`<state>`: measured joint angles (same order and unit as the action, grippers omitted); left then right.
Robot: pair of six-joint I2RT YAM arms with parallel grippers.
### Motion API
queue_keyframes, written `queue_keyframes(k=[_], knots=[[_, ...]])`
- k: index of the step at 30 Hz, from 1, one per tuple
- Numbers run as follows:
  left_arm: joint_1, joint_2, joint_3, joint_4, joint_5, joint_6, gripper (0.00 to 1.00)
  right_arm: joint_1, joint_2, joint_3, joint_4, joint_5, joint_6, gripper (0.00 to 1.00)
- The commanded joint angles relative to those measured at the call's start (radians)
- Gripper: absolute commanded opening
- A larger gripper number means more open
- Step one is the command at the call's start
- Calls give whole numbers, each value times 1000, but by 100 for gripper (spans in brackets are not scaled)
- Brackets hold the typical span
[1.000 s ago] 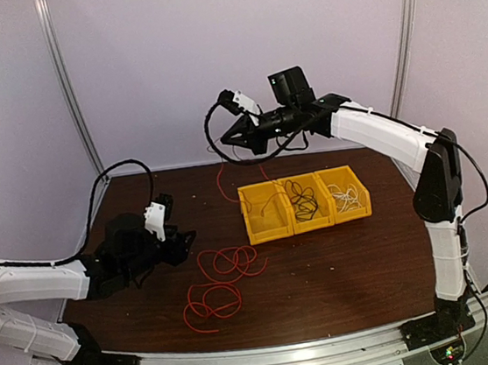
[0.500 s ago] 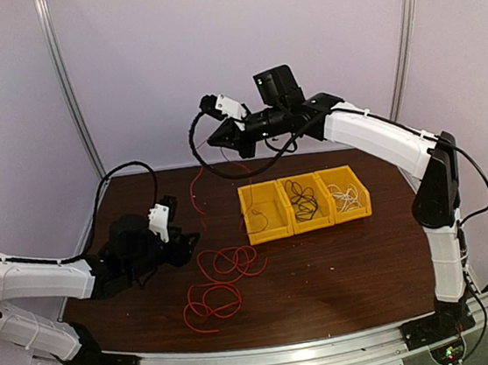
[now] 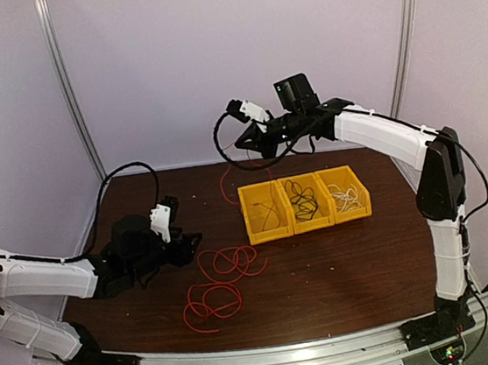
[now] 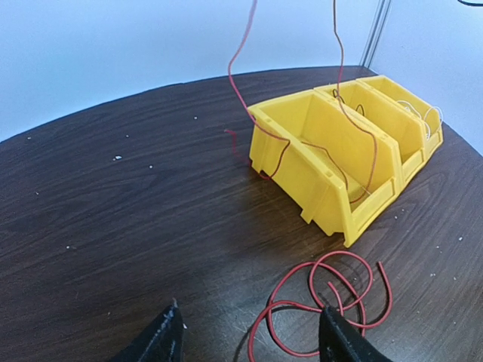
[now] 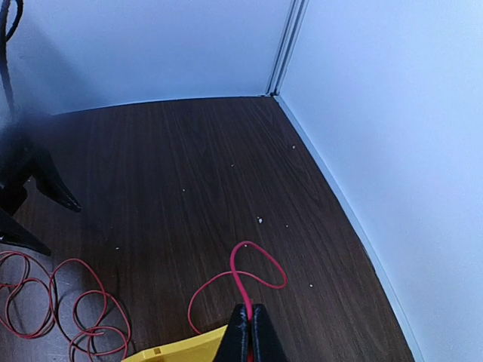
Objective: Untangle the cables
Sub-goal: Place the untangled cable in the bin.
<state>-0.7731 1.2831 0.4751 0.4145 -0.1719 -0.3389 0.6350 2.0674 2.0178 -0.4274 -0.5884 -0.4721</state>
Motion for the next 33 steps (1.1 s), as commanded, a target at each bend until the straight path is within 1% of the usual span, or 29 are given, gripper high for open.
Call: queue_keyframes(k=[1, 3, 6, 11, 12, 13, 15, 17, 20, 22, 25, 28, 32, 33], knots=[[11, 62, 21, 162, -34, 30, 68, -29, -70, -44, 52, -43, 42, 0], [25, 133, 75, 198, 25, 54, 69, -36, -77, -69, 69, -52, 54, 0], [35, 267, 199, 216, 118, 50, 69, -42, -75, -82, 84, -60, 69, 0], [55, 426, 373, 195, 132, -70, 69, -43, -79, -85, 84, -70, 77, 0], [78, 512, 462, 162, 150, -123, 66, -43, -90, -88, 89, -75, 79, 0], [95, 541, 488, 158, 168, -149, 64, -43, -90, -87, 90, -75, 79, 0], [120, 590, 525, 168, 248, -196, 57, -43, -91, -85, 91, -76, 83, 0], [136, 623, 544, 190, 282, -234, 50, -43, -95, -83, 92, -77, 86, 0], [141, 655, 561, 221, 297, -240, 44, -43, -99, -88, 92, -78, 87, 0], [145, 676, 590, 196, 298, -242, 43, -44, -104, -94, 92, -77, 85, 0], [153, 705, 613, 207, 327, -241, 40, -44, -109, -99, 92, -78, 85, 0], [156, 732, 628, 242, 384, -236, 31, -43, -113, -103, 93, -76, 85, 0], [156, 744, 621, 302, 417, -244, 25, -43, -120, -114, 96, -70, 84, 0], [156, 744, 620, 315, 423, -245, 20, -43, -119, -116, 96, -69, 84, 0]])
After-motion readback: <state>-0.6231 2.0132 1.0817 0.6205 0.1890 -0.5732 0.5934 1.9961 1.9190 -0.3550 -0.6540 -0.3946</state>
